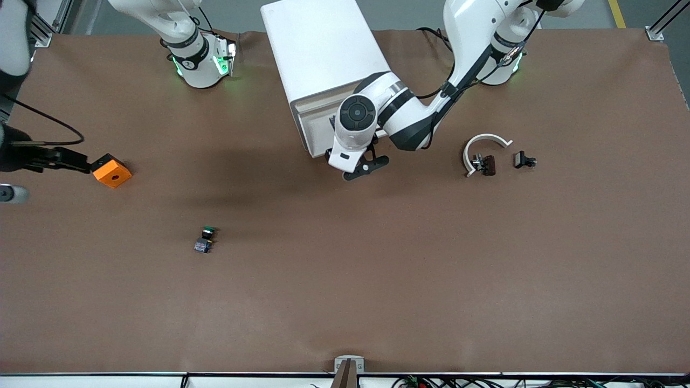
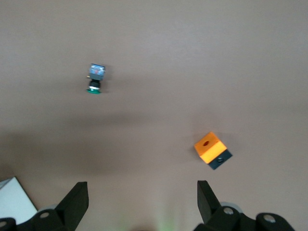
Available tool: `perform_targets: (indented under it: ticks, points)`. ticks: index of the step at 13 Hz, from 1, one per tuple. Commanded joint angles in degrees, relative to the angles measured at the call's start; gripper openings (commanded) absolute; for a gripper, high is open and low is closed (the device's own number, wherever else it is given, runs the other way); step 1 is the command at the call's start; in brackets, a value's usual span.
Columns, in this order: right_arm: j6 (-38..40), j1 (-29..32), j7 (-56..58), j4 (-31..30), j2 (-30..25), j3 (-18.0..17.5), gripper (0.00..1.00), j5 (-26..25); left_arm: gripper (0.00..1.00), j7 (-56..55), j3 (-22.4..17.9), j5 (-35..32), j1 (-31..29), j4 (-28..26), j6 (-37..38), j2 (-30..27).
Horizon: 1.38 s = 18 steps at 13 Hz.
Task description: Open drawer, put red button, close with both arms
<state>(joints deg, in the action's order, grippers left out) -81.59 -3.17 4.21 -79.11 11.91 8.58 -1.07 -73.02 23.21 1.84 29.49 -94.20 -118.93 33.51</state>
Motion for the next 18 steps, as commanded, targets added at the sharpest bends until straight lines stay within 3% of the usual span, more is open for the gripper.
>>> perform_targets:
  ticks: [1,14,18]
  points:
    - [3.4,4.1,2.0,1.1,-0.3,-1.2,1.00,-0.6,1.00,-1.1,2.4,3.0,-1.0,-0.2,0.1,0.1]
    - [6.1,5.4,1.3,5.4,-0.4,-1.1,1.00,-1.7,1.00,-2.1,6.9,12.3,-1.0,-0.1,0.2,2.5]
    - [6.2,4.9,0.2,4.9,-0.9,-1.5,1.00,1.2,1.00,-2.0,6.9,13.4,-1.0,0.0,0.2,2.6]
